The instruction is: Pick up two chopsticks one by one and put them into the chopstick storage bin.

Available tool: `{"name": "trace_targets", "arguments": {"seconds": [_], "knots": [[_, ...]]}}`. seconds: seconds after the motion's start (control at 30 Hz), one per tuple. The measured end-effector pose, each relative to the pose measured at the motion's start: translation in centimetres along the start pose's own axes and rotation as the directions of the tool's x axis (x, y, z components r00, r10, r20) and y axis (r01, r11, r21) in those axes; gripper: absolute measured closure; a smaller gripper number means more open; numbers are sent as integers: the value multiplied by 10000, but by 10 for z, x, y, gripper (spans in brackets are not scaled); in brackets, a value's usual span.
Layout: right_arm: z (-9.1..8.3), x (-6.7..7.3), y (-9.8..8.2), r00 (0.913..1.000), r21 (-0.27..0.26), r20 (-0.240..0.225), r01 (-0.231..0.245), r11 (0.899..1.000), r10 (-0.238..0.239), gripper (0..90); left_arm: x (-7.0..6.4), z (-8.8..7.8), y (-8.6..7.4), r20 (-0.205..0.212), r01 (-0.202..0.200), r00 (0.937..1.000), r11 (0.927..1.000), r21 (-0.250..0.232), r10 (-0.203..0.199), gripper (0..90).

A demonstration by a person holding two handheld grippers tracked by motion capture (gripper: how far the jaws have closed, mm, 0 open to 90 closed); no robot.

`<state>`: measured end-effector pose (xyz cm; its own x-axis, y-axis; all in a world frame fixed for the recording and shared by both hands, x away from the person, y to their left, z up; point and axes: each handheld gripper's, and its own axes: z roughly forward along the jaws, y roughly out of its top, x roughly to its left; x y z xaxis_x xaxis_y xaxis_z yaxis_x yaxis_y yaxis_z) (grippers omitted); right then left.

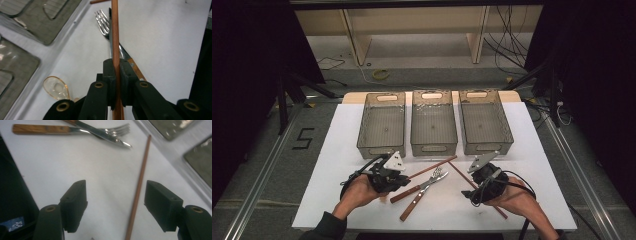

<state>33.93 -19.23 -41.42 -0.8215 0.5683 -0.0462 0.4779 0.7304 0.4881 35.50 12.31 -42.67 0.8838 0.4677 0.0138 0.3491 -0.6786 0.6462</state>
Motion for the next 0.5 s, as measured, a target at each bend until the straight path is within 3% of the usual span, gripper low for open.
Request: {"name": "trace_targets", "arguments": {"seconds": [0.1,0.5], "knots": [[2,-4,-6,9994,100,58,-335,9994,334,343,4,-3,-1,-59,125,9999,9999,3,-124,846],[11,-10,-18,9979,740,268,-610,9954,592,338,21,-16,-1,-513,668,9963,9968,-441,-691,846]]}}
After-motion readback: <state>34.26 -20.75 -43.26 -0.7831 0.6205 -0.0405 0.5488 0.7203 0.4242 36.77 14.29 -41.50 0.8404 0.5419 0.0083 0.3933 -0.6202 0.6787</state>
